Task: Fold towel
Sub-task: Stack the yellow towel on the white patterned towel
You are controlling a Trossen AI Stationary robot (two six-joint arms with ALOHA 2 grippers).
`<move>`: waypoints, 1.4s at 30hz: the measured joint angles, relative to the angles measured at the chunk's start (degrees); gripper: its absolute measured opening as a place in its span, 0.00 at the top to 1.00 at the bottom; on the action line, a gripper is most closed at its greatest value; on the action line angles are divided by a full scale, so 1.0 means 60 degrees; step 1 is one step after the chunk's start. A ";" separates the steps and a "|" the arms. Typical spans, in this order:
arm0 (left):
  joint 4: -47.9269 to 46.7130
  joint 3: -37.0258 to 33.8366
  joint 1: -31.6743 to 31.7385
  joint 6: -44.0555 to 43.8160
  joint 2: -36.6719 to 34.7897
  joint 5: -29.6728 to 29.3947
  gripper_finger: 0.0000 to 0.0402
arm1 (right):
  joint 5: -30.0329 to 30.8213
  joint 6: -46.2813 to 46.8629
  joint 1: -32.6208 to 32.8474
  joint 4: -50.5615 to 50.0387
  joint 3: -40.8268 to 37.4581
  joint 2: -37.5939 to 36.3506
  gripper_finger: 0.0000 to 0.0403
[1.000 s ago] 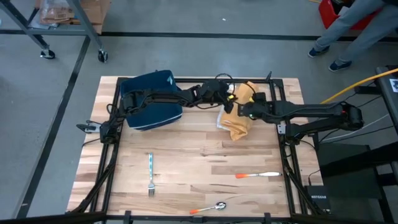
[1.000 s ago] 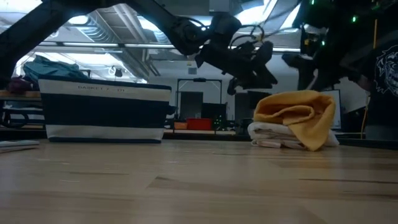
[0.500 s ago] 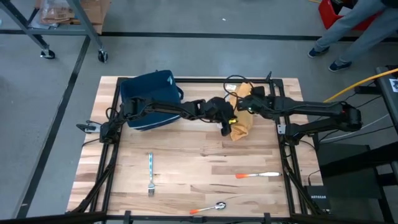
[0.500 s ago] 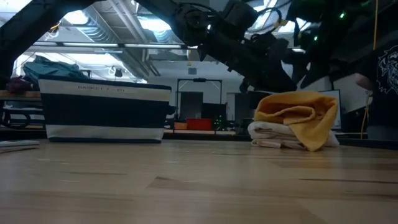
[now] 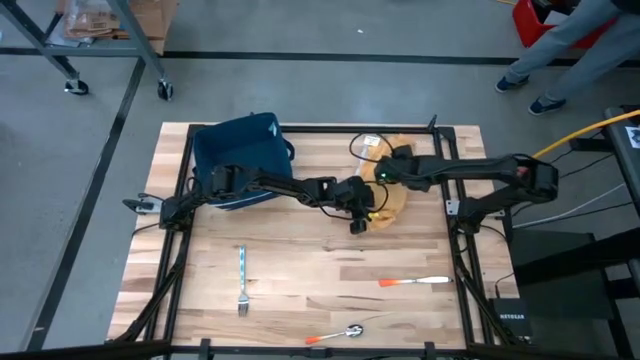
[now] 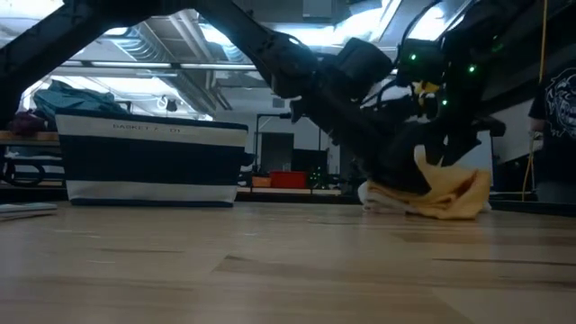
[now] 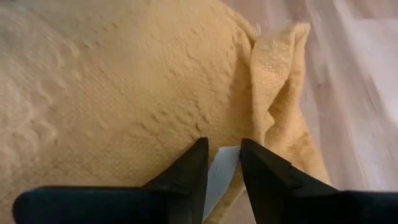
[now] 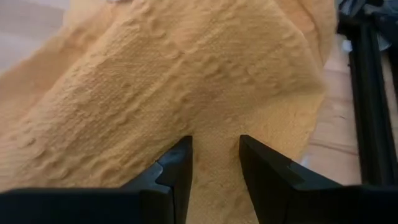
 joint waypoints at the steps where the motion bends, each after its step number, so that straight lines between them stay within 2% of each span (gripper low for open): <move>1: 0.0005 0.0000 0.0000 0.0000 0.0034 0.0003 0.78 | -0.0035 0.0000 0.0007 0.0083 0.0007 0.0184 0.66; 8: 0.0070 0.0000 0.0000 -0.0013 0.0098 0.0004 0.78 | -0.0181 0.0000 -0.0055 0.0305 0.0018 0.1002 0.66; 18: -0.0063 -0.0004 -0.0195 -0.0069 -0.0105 -0.0007 0.78 | -0.0280 -0.0034 -0.0049 -0.0208 0.0662 0.0517 0.66; 31: 0.0282 0.0000 -0.1023 -0.0019 -0.0913 0.0011 0.78 | 0.0514 -0.0787 -0.0052 -0.0318 0.1420 0.0102 0.66; 36: 0.0237 0.0000 -0.1401 0.0879 -0.0681 0.0011 0.78 | 0.0663 -0.0791 -0.0115 -0.0320 0.1420 0.0102 0.66; 42: 0.0364 0.0006 -0.1557 0.1741 -0.0326 -0.0297 0.78 | 0.0530 -0.0801 -0.0768 -0.0322 0.1420 0.0238 0.66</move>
